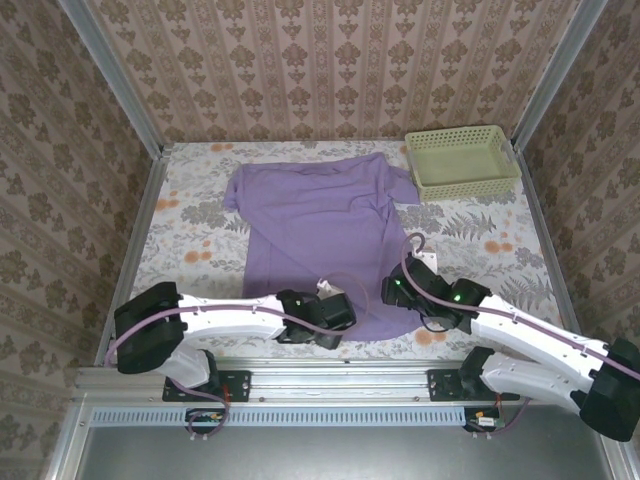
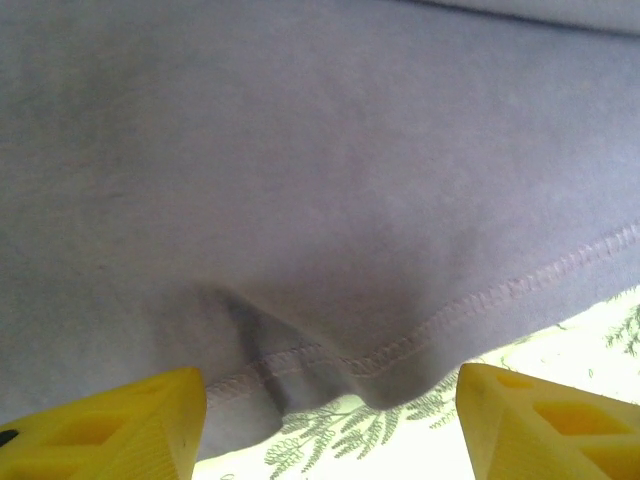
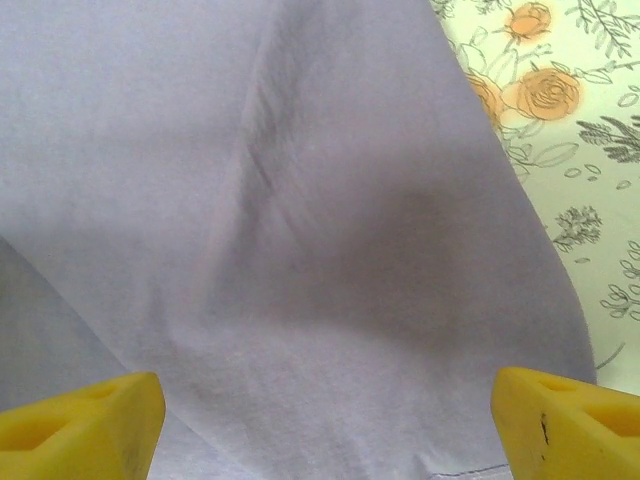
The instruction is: Fold the inside-out t-shirt
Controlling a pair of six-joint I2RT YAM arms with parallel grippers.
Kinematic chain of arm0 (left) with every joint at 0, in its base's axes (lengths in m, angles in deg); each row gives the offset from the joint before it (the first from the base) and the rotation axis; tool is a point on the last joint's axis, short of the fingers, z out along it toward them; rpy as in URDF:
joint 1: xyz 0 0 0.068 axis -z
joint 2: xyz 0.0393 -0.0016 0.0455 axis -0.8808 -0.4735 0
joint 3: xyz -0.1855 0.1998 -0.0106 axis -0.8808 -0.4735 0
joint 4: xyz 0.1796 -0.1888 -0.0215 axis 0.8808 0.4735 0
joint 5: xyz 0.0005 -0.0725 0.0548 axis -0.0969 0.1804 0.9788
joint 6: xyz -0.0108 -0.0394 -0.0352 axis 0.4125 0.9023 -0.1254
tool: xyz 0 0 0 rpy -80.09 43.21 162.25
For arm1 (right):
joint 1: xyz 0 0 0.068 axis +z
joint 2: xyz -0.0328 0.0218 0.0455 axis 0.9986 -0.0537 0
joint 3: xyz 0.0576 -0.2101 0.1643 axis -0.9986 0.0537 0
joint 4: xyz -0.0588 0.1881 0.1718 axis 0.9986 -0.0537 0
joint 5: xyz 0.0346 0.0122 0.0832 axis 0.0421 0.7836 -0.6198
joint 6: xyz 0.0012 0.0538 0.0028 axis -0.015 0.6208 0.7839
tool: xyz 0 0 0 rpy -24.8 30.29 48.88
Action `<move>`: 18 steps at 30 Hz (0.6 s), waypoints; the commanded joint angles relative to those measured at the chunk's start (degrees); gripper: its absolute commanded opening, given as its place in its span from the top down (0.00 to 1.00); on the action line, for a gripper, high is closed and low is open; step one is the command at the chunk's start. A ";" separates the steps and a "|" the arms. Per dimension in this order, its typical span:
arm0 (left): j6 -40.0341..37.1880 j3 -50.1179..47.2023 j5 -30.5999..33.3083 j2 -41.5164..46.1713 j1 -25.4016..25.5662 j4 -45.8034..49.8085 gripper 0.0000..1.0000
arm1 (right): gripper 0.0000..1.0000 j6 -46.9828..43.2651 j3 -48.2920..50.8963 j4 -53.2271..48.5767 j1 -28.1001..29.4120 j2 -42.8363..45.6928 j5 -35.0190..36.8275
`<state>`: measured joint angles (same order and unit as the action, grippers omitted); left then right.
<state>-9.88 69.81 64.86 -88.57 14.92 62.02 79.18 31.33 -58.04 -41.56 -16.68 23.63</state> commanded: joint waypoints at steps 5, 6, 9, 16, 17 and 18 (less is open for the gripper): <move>-6.68 2.17 -0.95 -1.53 2.44 7.29 0.27 | 0.13 1.70 1.86 -2.21 -0.85 2.07 0.97; -6.98 2.33 -0.73 -1.80 2.43 7.88 0.26 | 0.13 1.61 1.86 -2.26 -0.87 2.02 0.85; -7.70 3.51 0.82 -4.37 2.44 9.68 0.23 | 0.13 1.53 1.77 -2.29 -0.98 1.97 0.85; -8.84 7.65 5.45 -9.72 2.13 10.47 0.27 | 0.13 1.09 1.78 -2.51 -1.45 2.16 0.78; -8.86 8.12 6.09 -10.12 2.08 10.93 0.29 | 0.13 1.03 1.92 -2.44 -1.51 2.06 0.68; -8.95 8.75 6.95 -10.54 2.09 11.31 0.30 | 0.13 1.01 2.00 -2.40 -1.60 1.94 0.61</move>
<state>-17.43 76.28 67.61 -98.08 17.30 70.61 80.01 32.66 -58.95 -42.72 -15.46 23.61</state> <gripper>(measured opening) 0.708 0.870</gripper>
